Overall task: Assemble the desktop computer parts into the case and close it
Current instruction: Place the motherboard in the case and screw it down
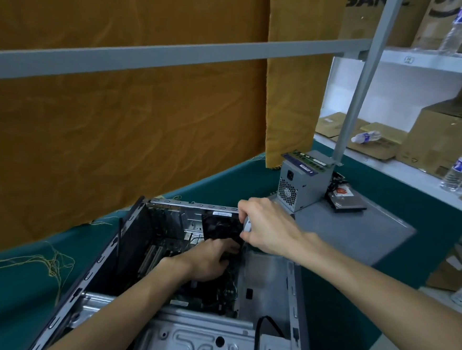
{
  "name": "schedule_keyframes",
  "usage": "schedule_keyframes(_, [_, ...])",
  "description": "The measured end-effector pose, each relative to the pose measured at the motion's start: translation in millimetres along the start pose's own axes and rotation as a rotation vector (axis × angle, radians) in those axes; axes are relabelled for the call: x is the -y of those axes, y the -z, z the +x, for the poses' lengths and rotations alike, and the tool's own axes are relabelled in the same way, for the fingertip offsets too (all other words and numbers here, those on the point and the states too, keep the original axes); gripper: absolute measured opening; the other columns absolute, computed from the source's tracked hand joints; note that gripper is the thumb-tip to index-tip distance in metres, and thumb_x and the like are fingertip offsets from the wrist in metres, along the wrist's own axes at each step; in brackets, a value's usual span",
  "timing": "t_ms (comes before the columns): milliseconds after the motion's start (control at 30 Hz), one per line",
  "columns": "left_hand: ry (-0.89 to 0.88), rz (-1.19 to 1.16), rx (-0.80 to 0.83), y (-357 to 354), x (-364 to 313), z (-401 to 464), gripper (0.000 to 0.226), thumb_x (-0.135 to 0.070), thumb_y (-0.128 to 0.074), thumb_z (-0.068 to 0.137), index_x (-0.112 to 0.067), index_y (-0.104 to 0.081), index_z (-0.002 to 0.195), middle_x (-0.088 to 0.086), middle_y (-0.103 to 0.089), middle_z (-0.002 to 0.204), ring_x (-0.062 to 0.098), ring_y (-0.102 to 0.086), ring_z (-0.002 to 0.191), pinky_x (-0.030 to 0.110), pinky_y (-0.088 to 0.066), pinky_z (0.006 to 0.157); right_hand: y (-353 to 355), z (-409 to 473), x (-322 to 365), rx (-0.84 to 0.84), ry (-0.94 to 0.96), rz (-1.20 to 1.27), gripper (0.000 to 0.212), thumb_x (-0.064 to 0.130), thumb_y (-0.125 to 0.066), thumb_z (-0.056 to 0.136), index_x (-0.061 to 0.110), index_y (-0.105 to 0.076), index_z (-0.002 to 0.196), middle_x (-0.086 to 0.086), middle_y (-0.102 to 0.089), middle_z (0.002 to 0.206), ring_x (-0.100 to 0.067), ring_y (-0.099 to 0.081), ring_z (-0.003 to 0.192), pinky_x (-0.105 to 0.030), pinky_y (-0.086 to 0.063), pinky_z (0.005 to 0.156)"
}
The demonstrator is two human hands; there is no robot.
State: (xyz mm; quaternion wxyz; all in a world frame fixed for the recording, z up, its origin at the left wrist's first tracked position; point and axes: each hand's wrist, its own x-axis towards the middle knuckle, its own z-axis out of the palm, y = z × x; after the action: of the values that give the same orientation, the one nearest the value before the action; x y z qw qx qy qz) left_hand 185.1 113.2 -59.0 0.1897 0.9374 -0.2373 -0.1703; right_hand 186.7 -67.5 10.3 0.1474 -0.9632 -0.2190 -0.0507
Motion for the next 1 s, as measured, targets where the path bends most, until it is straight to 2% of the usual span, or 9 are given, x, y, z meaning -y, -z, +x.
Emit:
schedule_keyframes(100, [-0.017, -0.05, -0.065, 2, 4, -3, 0.043, -0.005, -0.053, 0.096, -0.015, -0.061, 0.137, 0.002, -0.064, 0.136, 0.019, -0.058, 0.127, 0.025, -0.043, 0.105, 0, 2, -3, 0.005, -0.015, 0.018, 0.031, 0.02, -0.081, 0.079, 0.026, -0.052, 0.085, 0.002, -0.06, 0.094, -0.023, -0.058, 0.083, -0.033, -0.04, 0.061])
schedule_keyframes(200, [-0.022, -0.009, -0.088, 4, 13, -8, 0.033, -0.018, -0.058, 0.099, -0.019, -0.067, 0.13, 0.003, -0.065, 0.132, 0.019, -0.059, 0.122, 0.021, -0.041, 0.1, 3, 2, -5, 0.012, -0.024, 0.025, 0.03, 0.022, -0.083, 0.079, 0.025, -0.054, 0.087, 0.002, -0.063, 0.093, -0.022, -0.059, 0.081, -0.034, -0.043, 0.059])
schedule_keyframes(333, [0.016, 0.031, -0.007, 5, 22, -16, 0.042, -0.038, -0.056, 0.102, -0.024, -0.06, 0.141, 0.001, -0.059, 0.144, 0.02, -0.053, 0.133, 0.031, -0.041, 0.111, 6, 1, -3, 0.025, -0.036, 0.047, 0.03, 0.024, -0.084, 0.08, 0.024, -0.055, 0.087, 0.002, -0.064, 0.093, -0.021, -0.06, 0.082, -0.036, -0.049, 0.063])
schedule_keyframes(400, [0.03, 0.059, 0.008, 4, 23, -16, 0.045, -0.041, -0.054, 0.102, -0.026, -0.057, 0.144, 0.0, -0.057, 0.146, 0.021, -0.052, 0.134, 0.034, -0.041, 0.112, 7, 0, -2, 0.031, -0.04, 0.048, 0.029, 0.024, -0.084, 0.08, 0.023, -0.056, 0.088, 0.002, -0.064, 0.094, -0.022, -0.06, 0.084, -0.037, -0.05, 0.066])
schedule_keyframes(600, [0.046, 0.08, 0.013, 3, 23, -16, 0.045, -0.045, -0.053, 0.101, -0.029, -0.056, 0.143, -0.001, -0.057, 0.146, 0.021, -0.053, 0.133, 0.036, -0.041, 0.111, 10, -3, -3, 0.047, -0.057, 0.052, 0.028, 0.023, -0.084, 0.082, 0.022, -0.056, 0.088, 0.001, -0.063, 0.096, -0.022, -0.058, 0.087, -0.033, -0.043, 0.065])
schedule_keyframes(733, [0.081, 0.125, 0.052, 5, 25, -19, 0.055, -0.059, -0.054, 0.096, -0.036, -0.049, 0.145, -0.002, -0.056, 0.146, 0.023, -0.05, 0.134, 0.041, -0.038, 0.113, 12, -4, -3, 0.057, -0.078, 0.073, 0.029, 0.025, -0.085, 0.081, 0.023, -0.057, 0.089, 0.001, -0.064, 0.096, -0.023, -0.059, 0.089, -0.035, -0.047, 0.067])
schedule_keyframes(833, [0.08, 0.143, 0.064, 5, 25, -21, 0.06, -0.06, -0.056, 0.094, -0.034, -0.046, 0.147, -0.001, -0.055, 0.147, 0.023, -0.05, 0.134, 0.042, -0.038, 0.113, 12, -5, -2, 0.069, -0.092, 0.082, 0.029, 0.027, -0.085, 0.081, 0.024, -0.057, 0.088, 0.001, -0.064, 0.097, -0.023, -0.06, 0.09, -0.04, -0.054, 0.072])
schedule_keyframes(1000, [0.079, 0.131, 0.072, 5, 22, -21, 0.06, -0.058, -0.056, 0.095, -0.031, -0.046, 0.148, 0.001, -0.055, 0.147, 0.022, -0.05, 0.135, 0.043, -0.037, 0.113, 13, -5, -3, 0.086, -0.098, 0.09, 0.029, 0.027, -0.085, 0.08, 0.024, -0.057, 0.087, 0.0, -0.064, 0.098, -0.023, -0.06, 0.091, -0.043, -0.055, 0.075])
